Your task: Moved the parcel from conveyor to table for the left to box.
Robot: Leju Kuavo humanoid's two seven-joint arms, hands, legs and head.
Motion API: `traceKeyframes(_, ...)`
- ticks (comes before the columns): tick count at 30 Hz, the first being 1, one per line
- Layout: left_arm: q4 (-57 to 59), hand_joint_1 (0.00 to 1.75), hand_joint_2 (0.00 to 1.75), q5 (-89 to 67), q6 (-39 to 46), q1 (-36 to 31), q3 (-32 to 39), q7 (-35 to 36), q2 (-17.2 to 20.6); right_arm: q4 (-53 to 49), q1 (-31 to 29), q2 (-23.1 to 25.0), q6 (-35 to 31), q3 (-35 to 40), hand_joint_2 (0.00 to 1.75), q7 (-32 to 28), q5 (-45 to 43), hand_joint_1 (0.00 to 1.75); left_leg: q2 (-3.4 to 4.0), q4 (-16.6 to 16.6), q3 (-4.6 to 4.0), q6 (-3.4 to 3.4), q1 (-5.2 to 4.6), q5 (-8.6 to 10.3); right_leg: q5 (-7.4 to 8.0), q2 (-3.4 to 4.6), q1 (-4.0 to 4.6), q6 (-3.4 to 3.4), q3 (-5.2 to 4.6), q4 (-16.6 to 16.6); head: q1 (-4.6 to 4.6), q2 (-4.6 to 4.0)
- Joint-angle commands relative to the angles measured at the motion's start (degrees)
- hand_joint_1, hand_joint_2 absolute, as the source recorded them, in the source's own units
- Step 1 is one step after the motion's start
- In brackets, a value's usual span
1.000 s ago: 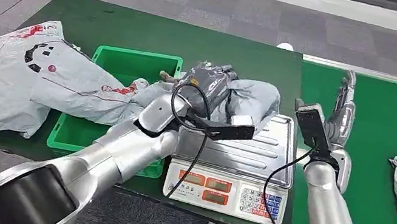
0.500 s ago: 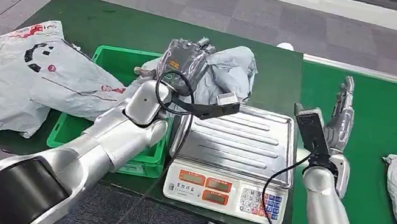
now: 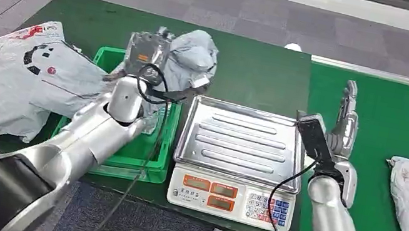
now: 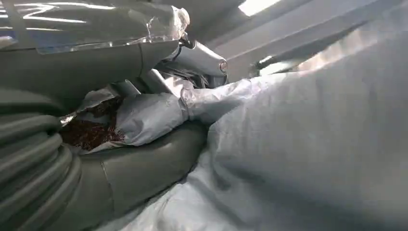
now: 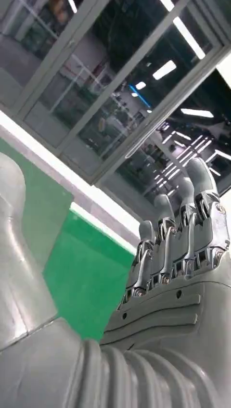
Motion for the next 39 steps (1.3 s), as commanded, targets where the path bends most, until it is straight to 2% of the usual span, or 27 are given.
traceKeyframes(1, 6.6, 1.75, 1.75, -3.9, -7.7, -2.7, 9.7, 7.8, 9.0, 5.1, -5.7, 0.9, 1.3, 0.7, 1.75, 0.3, -0.5, 0.00, 0.29, 0.0, 0.07, 0.03, 0.00, -0.05, 0.03, 0.28, 0.02, -0.11, -0.06, 0.0, -0.02, 0.00)
traceKeyframes(3, 6.5, 1.75, 1.75, -2.8, -8.6, -1.8, 12.8, 6.0, 9.3, 6.2, -5.9, -0.5, 1.6, 1.4, 1.75, -0.2, -1.6, 0.00, 0.43, 0.0, 0.17, 0.07, 0.03, -0.07, 0.06, 0.41, 0.06, -0.19, 0.00, 0.0, 0.00, 0.00)
traceKeyframes(16, 7.0, 1.75, 1.75, -3.4, -13.3, -0.5, 15.1, 6.0, 9.1, 6.7, -4.9, -2.1, 2.0, 3.3, 1.75, -2.7, -4.6, 0.00, 0.12, -0.1, 0.15, 0.06, 0.05, -0.03, 0.02, 0.12, 0.08, -0.16, 0.10, -0.1, -0.02, 0.00)
traceKeyframes(17, 7.1, 0.00, 1.75, -4.0, -15.4, -0.3, 15.8, 5.9, 8.9, 6.6, -4.9, -2.7, 2.2, 4.2, 1.75, -2.2, -5.1, 0.00, 0.10, 0.0, 0.09, 0.05, 0.01, -0.02, 0.01, 0.10, 0.03, -0.12, 0.03, -0.1, -0.02, 0.00)
traceKeyframes(20, 6.8, 0.00, 1.75, -2.3, -14.6, 0.5, 18.1, 3.4, 8.1, 7.3, -5.2, -3.6, 2.4, 4.8, 1.75, -2.0, -5.6, 0.00, 0.13, -0.1, 0.18, 0.09, 0.03, -0.03, 0.02, 0.12, 0.06, -0.19, 0.11, -0.1, -0.02, 0.00)
traceKeyframes(23, 5.7, 0.00, 1.75, 5.9, -10.3, 1.3, 26.4, -6.2, 5.8, 8.6, -5.9, -4.2, 2.1, 5.7, 1.75, -2.5, -7.3, 0.00, 0.07, 0.0, 0.13, 0.08, 0.02, -0.03, 0.00, 0.07, 0.05, -0.12, 0.09, -0.1, -0.02, 0.00)
traceKeyframes(24, 5.2, 0.00, 1.75, 9.5, -8.4, 1.1, 29.9, -11.8, 4.5, 8.5, -5.6, -4.0, 1.6, 5.7, 1.75, -2.5, -7.6, 0.00, 0.04, 0.0, 0.07, 0.06, 0.00, -0.02, -0.01, 0.04, 0.02, -0.09, 0.03, 0.0, -0.02, 0.00)
traceKeyframes(25, 5.2, 0.00, 1.75, 9.7, -8.3, 0.7, 30.2, -12.3, 4.1, 8.2, -5.3, -3.8, 1.4, 5.8, 1.75, -2.4, -7.5, 0.00, 0.04, 0.0, 0.11, 0.10, 0.02, -0.03, 0.00, 0.03, 0.05, -0.13, 0.08, -0.1, -0.02, 0.00)
traceKeyframes(26, 4.5, 0.00, 1.75, 11.6, -6.3, 0.5, 31.8, -16.0, 3.1, 7.3, -4.6, -3.7, 1.0, 5.7, 1.75, -1.7, -7.1, 0.00, 0.03, 0.0, 0.04, 0.07, 0.03, -0.03, 0.00, 0.03, 0.05, -0.09, 0.03, 0.0, -0.02, 0.00)
traceKeyframes(27, 4.3, 0.00, 1.75, 11.9, -6.5, 0.0, 32.1, -16.7, 2.4, 6.7, -4.1, -3.7, 0.9, 5.7, 1.75, -1.5, -7.0, 0.00, 0.02, 0.0, 0.10, 0.11, 0.03, -0.03, 0.00, 0.01, 0.06, -0.14, 0.10, -0.1, -0.02, 0.00)
traceKeyframes(28, 3.6, 0.00, 1.75, 14.8, -5.9, -0.4, 34.1, -21.1, 1.2, 5.9, -3.4, -3.9, 0.9, 5.6, 1.75, -0.9, -6.7, 0.00, -0.05, 0.0, 0.12, 0.14, 0.07, -0.03, -0.01, -0.06, 0.11, -0.19, 0.16, -0.2, -0.02, 0.00)
traceKeyframes(29, 3.6, 0.00, 1.75, 14.7, -6.0, -0.6, 34.0, -20.9, 1.0, 5.8, -3.3, -4.0, 1.0, 5.6, 1.75, -0.9, -6.7, 0.00, -0.06, 0.0, 0.06, 0.10, 0.06, -0.02, -0.02, -0.07, 0.09, -0.15, 0.09, -0.1, -0.02, 0.00)
traceKeyframes(31, 2.6, 0.00, 1.75, 20.4, -7.5, -1.2, 37.5, -27.8, -1.4, 5.2, -2.8, -4.3, 0.9, 5.0, 1.75, -0.7, -6.6, 0.00, -0.25, 0.1, -0.03, 0.09, 0.07, 0.00, -0.05, -0.26, 0.10, -0.14, 0.08, -0.1, -0.02, 0.00)
traceKeyframes(33, 2.5, 0.00, 1.75, 20.4, -7.5, -1.3, 37.5, -27.7, -1.5, 5.2, -2.7, -4.4, 1.0, 5.0, 1.75, -0.7, -6.6, 0.00, -0.22, 0.1, -0.02, 0.10, 0.05, -0.02, -0.05, -0.24, 0.08, -0.14, 0.07, -0.1, -0.02, 0.00)
traceKeyframes(35, 2.2, 0.00, 1.75, 23.3, -8.0, -1.4, 39.1, -30.5, -2.3, 4.9, -2.6, -4.3, 0.9, 4.5, 1.75, -0.7, -6.4, 0.00, -0.12, 0.1, -0.01, 0.10, 0.04, -0.02, -0.03, -0.14, 0.06, -0.14, 0.04, 0.0, -0.02, 0.00)
traceKeyframes(36, 1.7, 0.00, 1.75, 27.2, -9.0, -1.5, 41.1, -34.8, -3.1, 4.5, -2.3, -4.0, 0.7, 3.8, 1.75, -0.6, -6.0, 0.00, -0.10, 0.1, -0.06, 0.07, 0.05, -0.02, -0.02, -0.12, 0.07, -0.11, -0.01, 0.0, -0.02, 0.00)
traceKeyframes(38, 1.2, 0.00, 1.75, 32.3, -11.4, -2.1, 43.5, -38.6, -4.7, 3.1, -1.2, -3.9, -0.1, 2.7, 1.75, 0.7, -4.8, 0.00, -0.10, 0.1, -0.05, 0.06, 0.03, -0.01, -0.02, -0.11, 0.06, -0.12, -0.01, 0.0, -0.02, 0.00)
traceKeyframes(39, 1.0, 0.00, 1.75, 32.2, -11.2, -2.2, 43.2, -38.1, -5.1, 2.6, -0.6, -4.1, 0.1, 2.4, 1.75, 0.7, -4.8, 0.00, -0.24, 0.1, -0.03, 0.11, 0.07, -0.01, -0.04, -0.26, 0.10, -0.17, 0.07, -0.1, -0.02, 0.00)
